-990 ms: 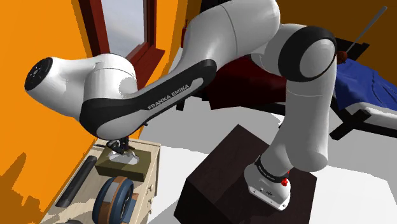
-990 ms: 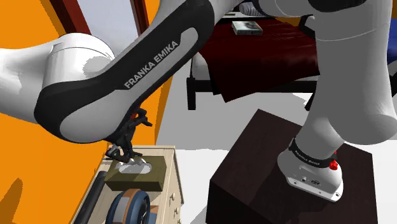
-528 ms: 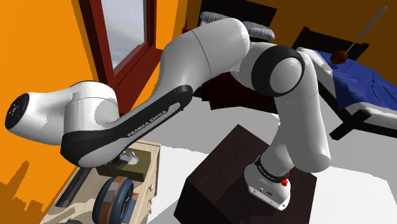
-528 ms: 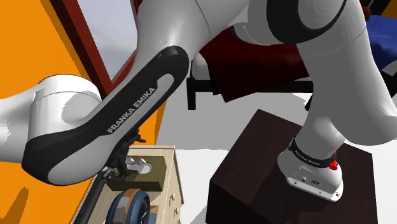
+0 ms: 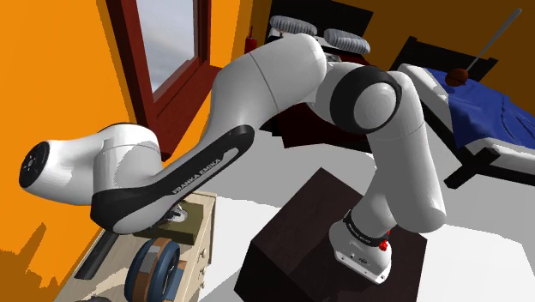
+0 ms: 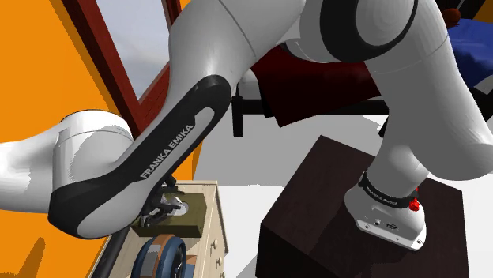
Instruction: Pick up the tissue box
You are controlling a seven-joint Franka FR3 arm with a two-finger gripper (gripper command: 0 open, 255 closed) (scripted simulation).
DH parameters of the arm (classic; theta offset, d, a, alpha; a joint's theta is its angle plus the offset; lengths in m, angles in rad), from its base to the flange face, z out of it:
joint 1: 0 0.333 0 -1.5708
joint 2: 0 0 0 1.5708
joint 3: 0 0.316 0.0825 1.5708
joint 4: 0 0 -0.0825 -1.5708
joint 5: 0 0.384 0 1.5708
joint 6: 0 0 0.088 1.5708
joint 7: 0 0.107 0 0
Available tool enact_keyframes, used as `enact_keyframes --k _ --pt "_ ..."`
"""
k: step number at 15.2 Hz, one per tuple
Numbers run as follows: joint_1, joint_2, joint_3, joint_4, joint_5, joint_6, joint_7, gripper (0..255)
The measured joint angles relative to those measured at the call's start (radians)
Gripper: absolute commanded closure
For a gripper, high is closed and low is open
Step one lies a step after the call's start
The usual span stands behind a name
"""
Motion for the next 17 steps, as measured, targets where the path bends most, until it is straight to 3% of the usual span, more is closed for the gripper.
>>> enact_keyframes --k 9,17 --pt "-0.001 -0.006 0.002 -0.001 0.002 -0.005 -0.001 255" --pt "-0.003 -0.053 0.015 0.025 0.022 -0.068 -0.026 255"
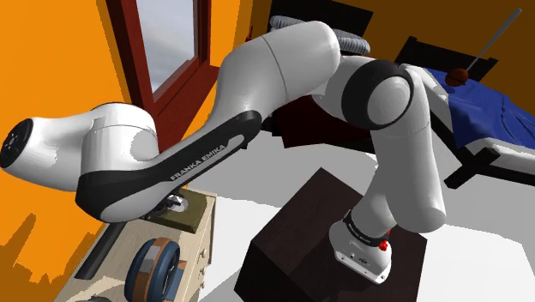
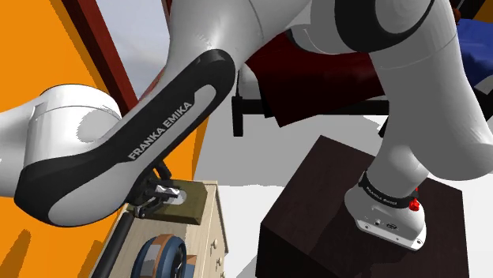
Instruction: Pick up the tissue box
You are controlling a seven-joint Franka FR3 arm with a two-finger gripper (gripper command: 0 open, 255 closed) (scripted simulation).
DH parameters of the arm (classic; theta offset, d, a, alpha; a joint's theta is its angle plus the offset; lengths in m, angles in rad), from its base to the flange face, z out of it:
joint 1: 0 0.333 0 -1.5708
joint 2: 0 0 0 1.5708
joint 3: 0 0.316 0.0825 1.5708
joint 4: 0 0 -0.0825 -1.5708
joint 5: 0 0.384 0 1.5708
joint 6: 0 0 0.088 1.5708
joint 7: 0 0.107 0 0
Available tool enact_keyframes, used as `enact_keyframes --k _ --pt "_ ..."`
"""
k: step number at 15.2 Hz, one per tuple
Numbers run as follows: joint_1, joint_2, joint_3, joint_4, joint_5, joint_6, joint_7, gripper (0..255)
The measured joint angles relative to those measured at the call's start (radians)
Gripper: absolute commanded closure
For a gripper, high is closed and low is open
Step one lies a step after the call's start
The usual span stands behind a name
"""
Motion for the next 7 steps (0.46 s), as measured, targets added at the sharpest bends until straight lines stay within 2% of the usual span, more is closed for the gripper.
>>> enact_keyframes --k 7 --pt "-0.003 -0.041 0.009 0.026 0.015 -0.057 -0.025 255"
